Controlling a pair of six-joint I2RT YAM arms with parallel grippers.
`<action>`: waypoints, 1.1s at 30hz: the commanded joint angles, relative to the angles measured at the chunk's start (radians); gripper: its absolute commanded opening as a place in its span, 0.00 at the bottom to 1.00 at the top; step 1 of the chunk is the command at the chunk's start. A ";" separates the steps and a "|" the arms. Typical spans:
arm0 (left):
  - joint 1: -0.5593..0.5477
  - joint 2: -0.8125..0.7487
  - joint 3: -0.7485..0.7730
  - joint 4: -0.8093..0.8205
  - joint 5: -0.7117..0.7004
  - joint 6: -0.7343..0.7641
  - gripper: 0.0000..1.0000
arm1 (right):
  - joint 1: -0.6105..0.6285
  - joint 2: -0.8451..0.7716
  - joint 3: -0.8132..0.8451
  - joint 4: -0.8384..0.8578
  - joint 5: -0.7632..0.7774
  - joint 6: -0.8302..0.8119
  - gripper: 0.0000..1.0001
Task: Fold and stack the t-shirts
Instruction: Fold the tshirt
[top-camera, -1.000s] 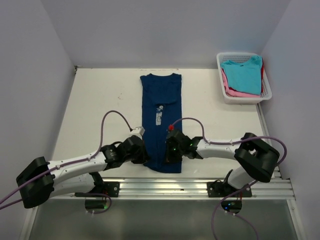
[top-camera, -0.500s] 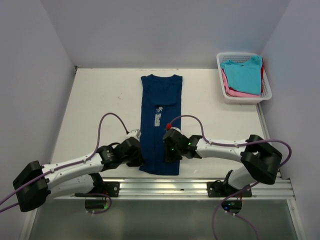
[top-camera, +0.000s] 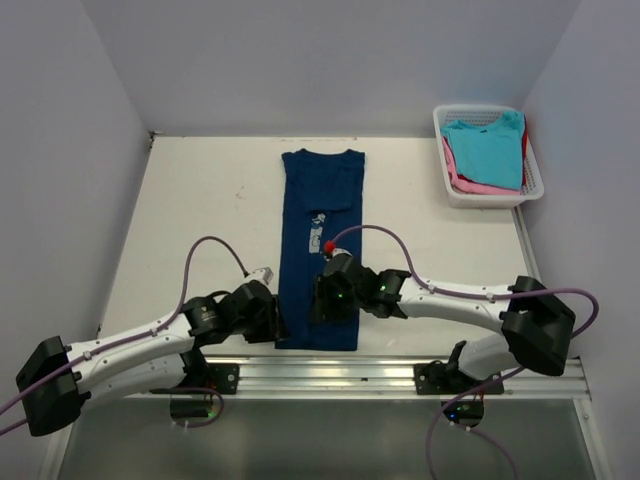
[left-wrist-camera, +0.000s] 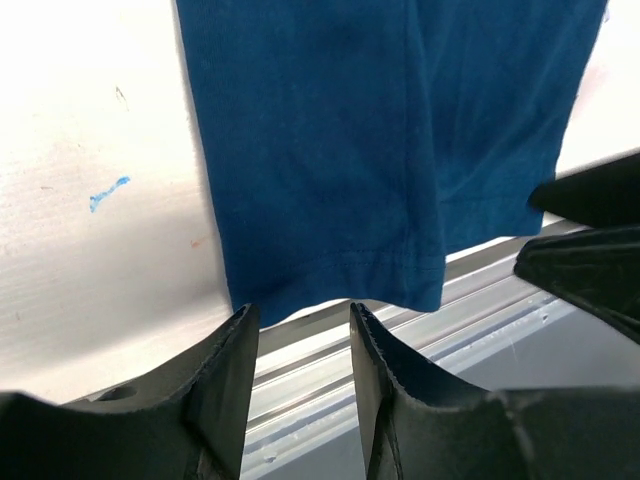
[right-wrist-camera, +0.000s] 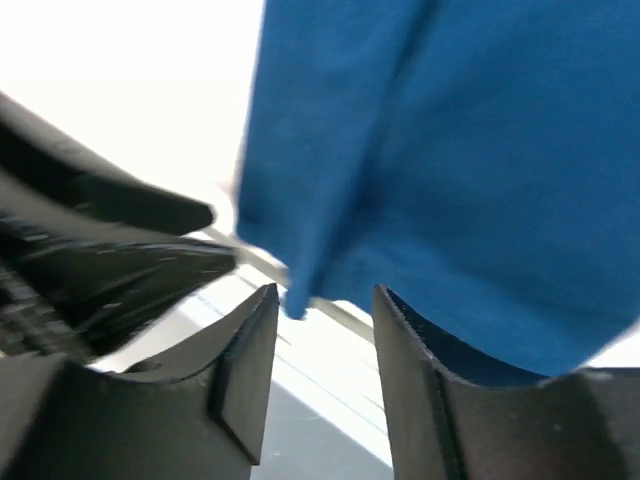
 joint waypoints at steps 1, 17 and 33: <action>0.003 0.019 -0.005 0.011 0.038 -0.016 0.46 | 0.031 0.049 0.011 0.146 -0.095 0.069 0.39; 0.003 -0.066 -0.019 -0.036 -0.022 -0.029 0.45 | 0.091 0.084 -0.070 0.140 -0.077 0.149 0.00; 0.003 -0.083 -0.011 -0.110 -0.077 -0.055 0.43 | 0.093 0.176 -0.086 0.096 -0.013 0.149 0.00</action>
